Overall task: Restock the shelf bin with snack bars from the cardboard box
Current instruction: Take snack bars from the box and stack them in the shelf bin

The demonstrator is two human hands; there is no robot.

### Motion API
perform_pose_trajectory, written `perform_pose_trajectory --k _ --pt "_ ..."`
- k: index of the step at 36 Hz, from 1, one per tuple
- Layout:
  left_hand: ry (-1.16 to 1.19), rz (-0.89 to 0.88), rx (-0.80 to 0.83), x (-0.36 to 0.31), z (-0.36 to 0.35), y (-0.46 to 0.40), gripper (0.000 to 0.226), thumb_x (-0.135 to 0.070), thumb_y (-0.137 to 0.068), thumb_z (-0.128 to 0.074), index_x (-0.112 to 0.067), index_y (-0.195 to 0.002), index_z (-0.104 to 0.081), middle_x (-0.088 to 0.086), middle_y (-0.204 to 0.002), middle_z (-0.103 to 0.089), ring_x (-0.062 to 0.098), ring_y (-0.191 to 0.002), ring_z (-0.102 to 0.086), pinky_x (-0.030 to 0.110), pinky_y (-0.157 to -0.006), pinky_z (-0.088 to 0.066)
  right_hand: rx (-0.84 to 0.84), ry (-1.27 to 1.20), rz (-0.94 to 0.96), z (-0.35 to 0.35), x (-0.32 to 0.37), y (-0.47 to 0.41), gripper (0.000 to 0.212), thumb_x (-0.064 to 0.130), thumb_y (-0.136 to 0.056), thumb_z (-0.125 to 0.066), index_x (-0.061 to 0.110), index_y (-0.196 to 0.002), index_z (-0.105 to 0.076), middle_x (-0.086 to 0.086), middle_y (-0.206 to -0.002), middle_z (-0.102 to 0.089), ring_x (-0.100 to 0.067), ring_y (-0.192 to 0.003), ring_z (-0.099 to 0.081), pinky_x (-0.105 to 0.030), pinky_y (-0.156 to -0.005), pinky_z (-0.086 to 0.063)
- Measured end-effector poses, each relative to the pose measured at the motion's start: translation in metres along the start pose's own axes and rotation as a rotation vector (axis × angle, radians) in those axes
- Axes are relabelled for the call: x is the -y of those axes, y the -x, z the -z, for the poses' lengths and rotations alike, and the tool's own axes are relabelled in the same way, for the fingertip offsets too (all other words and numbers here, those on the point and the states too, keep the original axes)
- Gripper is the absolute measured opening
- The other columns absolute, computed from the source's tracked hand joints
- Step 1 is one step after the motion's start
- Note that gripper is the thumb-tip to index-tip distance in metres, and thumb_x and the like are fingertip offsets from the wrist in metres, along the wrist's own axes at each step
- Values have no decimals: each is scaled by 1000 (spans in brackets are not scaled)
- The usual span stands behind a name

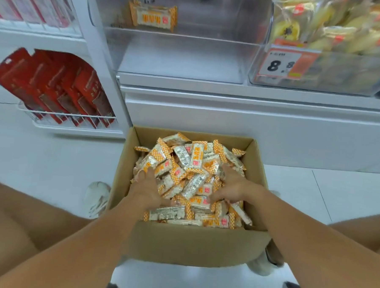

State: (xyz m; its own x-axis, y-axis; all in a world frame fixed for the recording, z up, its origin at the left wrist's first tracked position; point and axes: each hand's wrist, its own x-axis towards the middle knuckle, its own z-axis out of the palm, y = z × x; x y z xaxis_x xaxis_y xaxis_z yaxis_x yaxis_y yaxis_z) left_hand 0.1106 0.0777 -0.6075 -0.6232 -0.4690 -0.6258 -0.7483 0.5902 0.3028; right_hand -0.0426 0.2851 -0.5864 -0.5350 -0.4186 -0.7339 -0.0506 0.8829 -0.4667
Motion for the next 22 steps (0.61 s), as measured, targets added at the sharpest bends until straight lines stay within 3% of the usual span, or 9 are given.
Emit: perform_pose_trajectory --k 2,5,7,9,11,13,16,19,22 --pt "-38 -16 43 9 1 -3 141 -66 -61 -84 -16 -159 3 11 -167 3 33 -152 -14 46 -118 -31 31 -22 13 -6 -4 -4 141 35 -58 -98 35 -158 1 -6 -163 -24 -24 -114 -54 -29 -63 -54" --pt "-96 -7 145 21 5 -7 133 -81 -58 -73 -11 -156 -16 12 -161 -29 31 -142 -38 44 -110 -41 -25 23 35 -15 -9 -8 145 48 -40 -100 39 -152 -9 -14 -154 -40 -29 -102 -61 -41 -94 -54" --pt "-192 -29 208 23 8 -6 128 -89 -59 -63 -11 -153 -25 9 -155 -40 30 -135 -45 41 -105 -44 -86 20 45 -21 -11 -11 129 52 -46 -97 34 -147 -18 -11 -150 -44 -26 -87 -62 -46 -100 -50" --pt "-252 -35 299 22 10 -3 145 -98 -46 -59 -15 -157 -18 5 -160 -33 29 -141 -40 43 -111 -40 -158 -5 54 -25 -12 -12 109 46 -54 -96 26 -137 -28 -8 -136 -54 -19 -69 -56 -43 -90 -54" --pt "-267 -38 372 24 12 -4 151 -94 -42 -66 -21 -160 -8 1 -165 -24 29 -146 -34 44 -114 -37 -188 41 68 -29 -12 -13 91 42 -59 -95 25 -127 -36 -7 -113 -62 -23 -74 -59 -38 -75 -52" --pt "-314 -62 385 26 17 -4 134 -77 -60 -77 -20 -160 -9 2 -165 -23 29 -146 -34 42 -113 -39 -215 106 104 -33 -13 -12 79 43 -65 -92 24 -122 -40 -3 -92 -63 -24 -82 -64 -34 -64 -45" --pt "-385 -122 288 19 28 1 99 -53 -76 -81 -12 -153 -34 7 -156 -40 29 -137 -44 36 -107 -43 -237 121 123 -38 -12 -11 68 44 -69 -89 24 -117 -45 -2 -87 -63 -22 -81 -64 -33 -60 -44" --pt "-294 -126 179 13 32 4 77 -54 -88 -69 -7 -144 -48 11 -147 -50 28 -127 -52 31 -94 -45 -243 106 140 -37 -8 -8 56 41 -71 -87 22 -108 -50 -3 -87 -64 -23 -76 -62 -33 -63 -45" --pt "-3 -108 64 4 38 7 61 -58 -93 -58 -10 -132 -56 13 -123 -61 25 -100 -60 30 -79 -44 -211 5 135 -25 1 -7 49 31 -71 -89 17 -104 -55 -2 -77 -62 -19 -64 -57 -31 -57 -43"
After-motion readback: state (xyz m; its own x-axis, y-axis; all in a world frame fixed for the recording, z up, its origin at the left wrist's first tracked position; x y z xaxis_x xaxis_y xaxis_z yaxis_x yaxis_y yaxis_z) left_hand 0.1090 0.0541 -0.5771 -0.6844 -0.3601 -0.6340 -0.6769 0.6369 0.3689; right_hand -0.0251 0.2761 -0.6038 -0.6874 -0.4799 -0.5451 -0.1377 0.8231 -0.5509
